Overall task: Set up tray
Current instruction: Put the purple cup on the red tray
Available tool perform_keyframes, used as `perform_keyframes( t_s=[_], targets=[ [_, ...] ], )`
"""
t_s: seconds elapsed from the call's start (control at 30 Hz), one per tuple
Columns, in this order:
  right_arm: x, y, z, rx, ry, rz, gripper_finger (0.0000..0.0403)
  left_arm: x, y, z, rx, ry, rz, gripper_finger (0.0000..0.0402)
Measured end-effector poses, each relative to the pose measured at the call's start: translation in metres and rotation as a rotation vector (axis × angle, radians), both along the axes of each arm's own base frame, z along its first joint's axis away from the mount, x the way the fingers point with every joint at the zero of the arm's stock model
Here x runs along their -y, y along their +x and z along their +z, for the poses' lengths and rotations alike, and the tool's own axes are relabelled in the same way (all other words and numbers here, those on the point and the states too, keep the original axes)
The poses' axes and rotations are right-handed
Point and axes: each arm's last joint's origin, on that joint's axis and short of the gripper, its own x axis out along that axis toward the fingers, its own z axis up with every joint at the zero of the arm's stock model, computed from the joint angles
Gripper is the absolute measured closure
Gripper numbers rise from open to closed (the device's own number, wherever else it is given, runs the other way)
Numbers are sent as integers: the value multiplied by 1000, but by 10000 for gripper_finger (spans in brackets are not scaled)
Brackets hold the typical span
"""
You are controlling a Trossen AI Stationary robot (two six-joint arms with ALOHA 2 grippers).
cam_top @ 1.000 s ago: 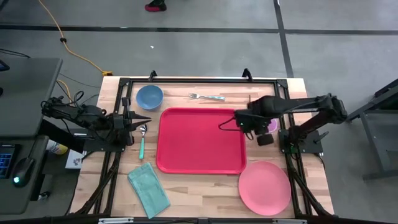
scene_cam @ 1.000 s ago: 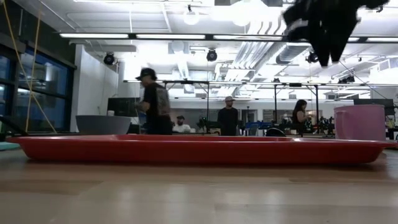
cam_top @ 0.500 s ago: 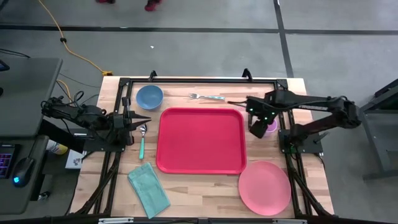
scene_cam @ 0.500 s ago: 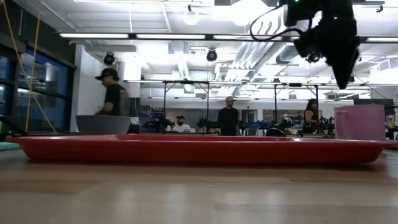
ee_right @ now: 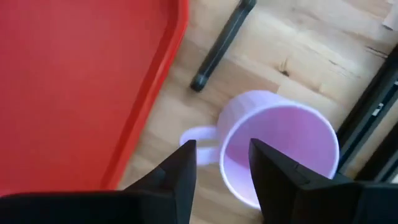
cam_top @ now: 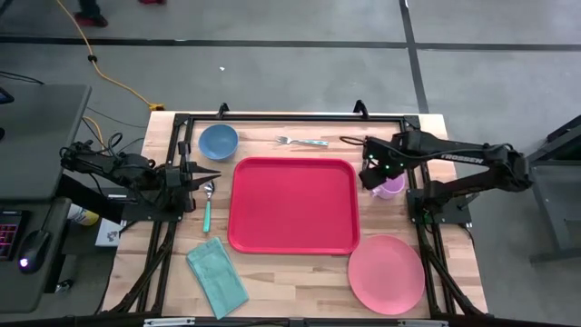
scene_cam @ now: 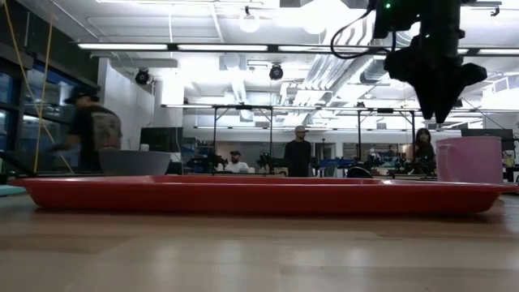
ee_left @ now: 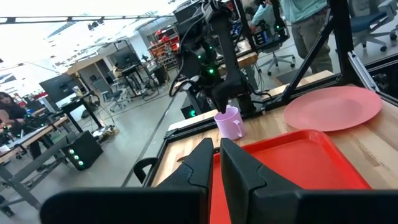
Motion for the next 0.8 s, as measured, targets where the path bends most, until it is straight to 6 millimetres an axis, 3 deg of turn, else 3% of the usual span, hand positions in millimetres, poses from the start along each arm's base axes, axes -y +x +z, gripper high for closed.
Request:
perform_keyframes(
  t_s=[0.23,0.8],
  targets=[
    [9,0,-4,-27,-7,-131,276,0,0,0,0,-3,0,341],
    [8,-2,-4,-28,12,-276,276,0,0,0,0,-3,1,341]
  ],
)
